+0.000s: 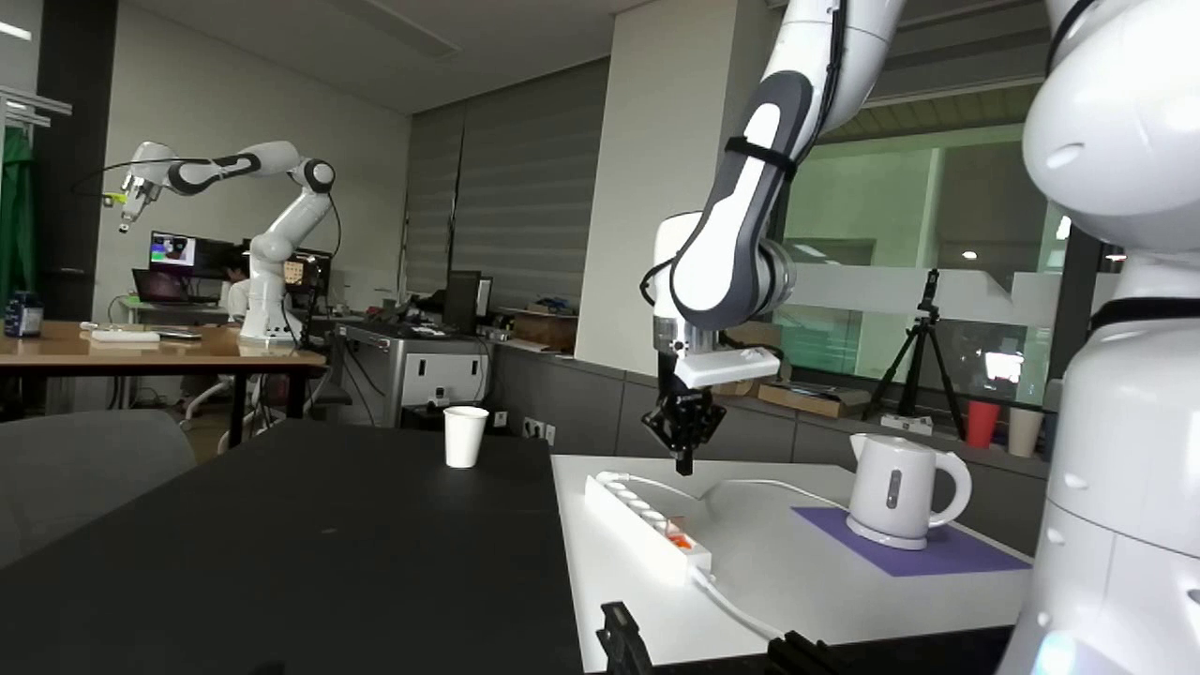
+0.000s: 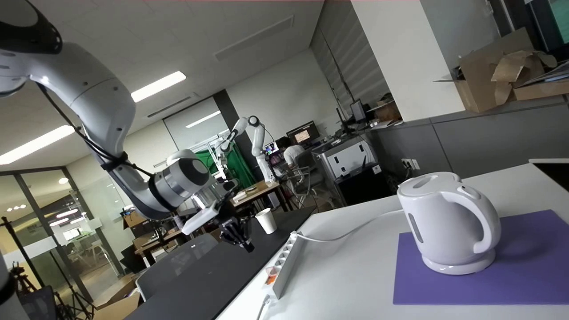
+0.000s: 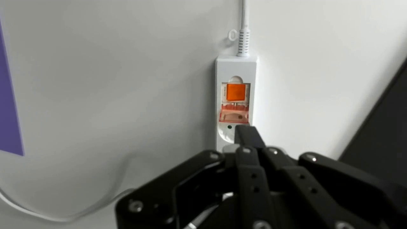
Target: Turn on the extension cord switch
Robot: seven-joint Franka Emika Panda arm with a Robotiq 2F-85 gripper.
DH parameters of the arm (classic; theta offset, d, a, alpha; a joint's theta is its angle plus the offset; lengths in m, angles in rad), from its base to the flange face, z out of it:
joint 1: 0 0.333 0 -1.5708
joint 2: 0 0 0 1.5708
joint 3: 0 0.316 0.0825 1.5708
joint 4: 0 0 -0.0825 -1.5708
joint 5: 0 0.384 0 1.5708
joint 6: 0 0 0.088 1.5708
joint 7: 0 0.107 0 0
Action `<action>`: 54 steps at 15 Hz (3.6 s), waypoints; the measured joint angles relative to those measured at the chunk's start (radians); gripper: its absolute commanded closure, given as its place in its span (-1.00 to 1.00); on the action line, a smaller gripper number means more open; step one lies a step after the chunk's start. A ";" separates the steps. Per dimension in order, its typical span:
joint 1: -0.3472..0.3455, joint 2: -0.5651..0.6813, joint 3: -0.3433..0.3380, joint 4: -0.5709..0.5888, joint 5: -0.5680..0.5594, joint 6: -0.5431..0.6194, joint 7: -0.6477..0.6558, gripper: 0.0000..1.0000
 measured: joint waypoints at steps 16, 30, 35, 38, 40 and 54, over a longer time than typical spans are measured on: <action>0.118 0.276 -0.106 0.137 -0.022 0.093 0.092 1.00; 0.256 0.346 -0.206 0.154 0.239 0.093 -0.008 1.00; 0.289 0.356 -0.245 0.154 0.258 0.104 -0.024 1.00; 0.281 0.358 -0.245 0.154 0.276 0.115 -0.057 1.00; 0.244 0.354 -0.217 0.154 0.307 0.127 -0.110 1.00; -0.494 0.360 0.284 0.195 0.612 0.031 -0.678 1.00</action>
